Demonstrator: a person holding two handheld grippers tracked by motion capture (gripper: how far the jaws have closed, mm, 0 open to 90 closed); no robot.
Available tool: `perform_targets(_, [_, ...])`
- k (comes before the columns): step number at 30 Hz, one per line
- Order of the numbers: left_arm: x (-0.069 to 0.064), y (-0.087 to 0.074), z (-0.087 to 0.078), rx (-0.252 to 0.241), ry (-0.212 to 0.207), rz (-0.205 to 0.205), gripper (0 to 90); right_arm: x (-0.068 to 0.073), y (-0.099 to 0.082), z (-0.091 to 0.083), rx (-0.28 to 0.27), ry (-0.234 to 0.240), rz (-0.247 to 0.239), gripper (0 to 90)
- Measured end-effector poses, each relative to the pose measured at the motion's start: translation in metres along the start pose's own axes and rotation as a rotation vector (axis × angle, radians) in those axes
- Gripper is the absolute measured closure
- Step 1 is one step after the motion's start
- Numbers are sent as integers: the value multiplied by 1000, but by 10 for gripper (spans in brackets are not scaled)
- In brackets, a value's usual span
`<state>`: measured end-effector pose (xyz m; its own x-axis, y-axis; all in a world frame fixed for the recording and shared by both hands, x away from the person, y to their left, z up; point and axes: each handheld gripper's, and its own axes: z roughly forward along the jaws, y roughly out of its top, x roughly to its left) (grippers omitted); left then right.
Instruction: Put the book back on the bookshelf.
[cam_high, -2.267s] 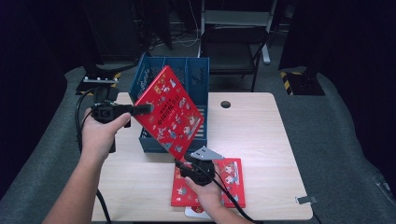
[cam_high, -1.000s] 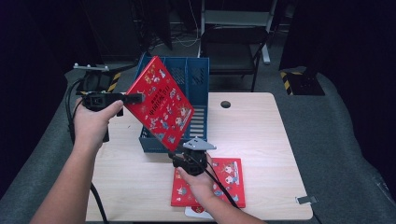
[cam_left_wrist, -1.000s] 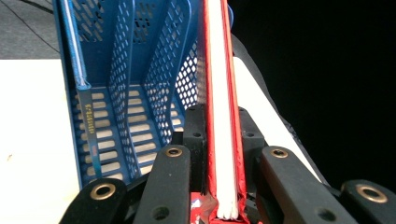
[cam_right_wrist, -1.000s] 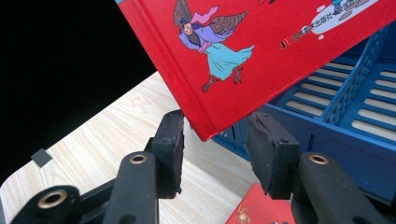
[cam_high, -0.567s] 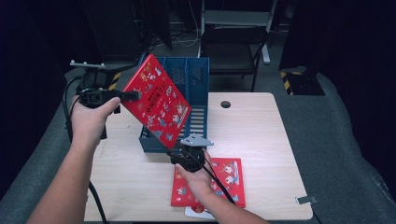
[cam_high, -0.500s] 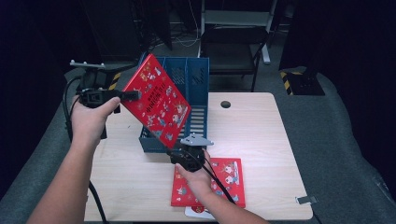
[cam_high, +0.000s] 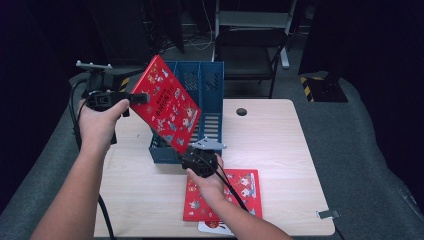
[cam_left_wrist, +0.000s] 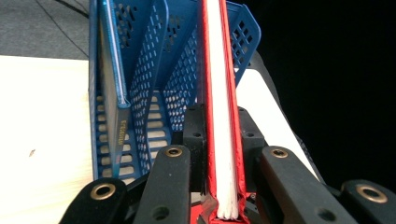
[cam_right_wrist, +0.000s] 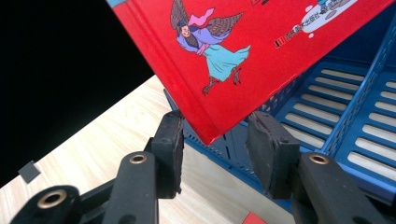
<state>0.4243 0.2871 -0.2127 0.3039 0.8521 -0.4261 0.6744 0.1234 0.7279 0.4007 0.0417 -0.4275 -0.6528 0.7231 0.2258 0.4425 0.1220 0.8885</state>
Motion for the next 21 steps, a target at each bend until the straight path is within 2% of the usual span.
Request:
perform_targets(12, [-4, 4, 2, -3, 23, -5, 792, -5, 7, 6, 2, -12, 8, 567])
perform_targets(13, [-3, 5, 2, -1, 25, 6, 791, -6, 7, 6, 0, -13, 10, 567])
perform_targets(18, [-3, 5, 4, 0, 42, -2, 789, -11, 8, 8, -2, -3, 49, 576])
perform_targets(21, [-4, 6, 5, 5, 44, -9, 791, -13, 9, 11, 2, -1, 47, 576])
